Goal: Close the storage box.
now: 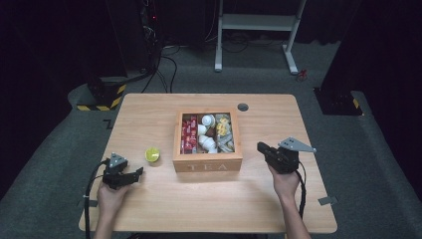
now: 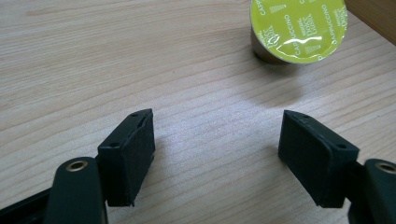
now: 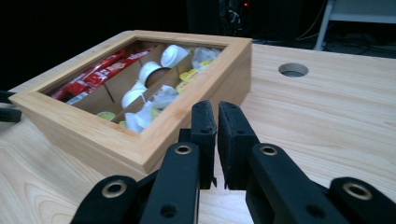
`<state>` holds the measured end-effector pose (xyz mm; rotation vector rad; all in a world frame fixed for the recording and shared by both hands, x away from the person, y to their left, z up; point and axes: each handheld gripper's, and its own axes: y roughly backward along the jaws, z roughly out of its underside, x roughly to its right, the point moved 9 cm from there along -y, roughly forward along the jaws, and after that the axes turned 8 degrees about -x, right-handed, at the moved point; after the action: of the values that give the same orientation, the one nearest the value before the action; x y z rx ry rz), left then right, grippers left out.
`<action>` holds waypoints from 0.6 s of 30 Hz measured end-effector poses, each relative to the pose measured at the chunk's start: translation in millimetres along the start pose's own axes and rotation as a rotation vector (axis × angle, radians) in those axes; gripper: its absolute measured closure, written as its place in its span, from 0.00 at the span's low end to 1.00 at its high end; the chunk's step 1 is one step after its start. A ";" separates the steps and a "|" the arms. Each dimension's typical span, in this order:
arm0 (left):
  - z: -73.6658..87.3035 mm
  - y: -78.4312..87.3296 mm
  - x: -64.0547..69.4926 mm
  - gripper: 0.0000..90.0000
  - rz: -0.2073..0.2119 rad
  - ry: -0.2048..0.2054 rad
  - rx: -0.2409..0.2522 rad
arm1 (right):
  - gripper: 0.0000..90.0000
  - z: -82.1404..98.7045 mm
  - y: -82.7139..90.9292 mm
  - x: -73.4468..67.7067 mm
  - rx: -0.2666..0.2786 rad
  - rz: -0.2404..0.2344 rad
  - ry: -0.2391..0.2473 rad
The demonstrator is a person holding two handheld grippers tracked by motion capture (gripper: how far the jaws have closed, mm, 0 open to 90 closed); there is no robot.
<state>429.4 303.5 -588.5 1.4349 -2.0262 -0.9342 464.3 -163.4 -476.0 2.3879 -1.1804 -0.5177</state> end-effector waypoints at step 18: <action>-0.1 -0.2 0.4 0.30 0.002 -0.001 0.002 | 0.89 23.6 7.5 39.3 -0.016 0.075 -0.084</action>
<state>429.5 303.0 -588.6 1.4337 -2.0290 -0.9322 470.0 -204.2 -497.4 2.3187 -1.2919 -0.6054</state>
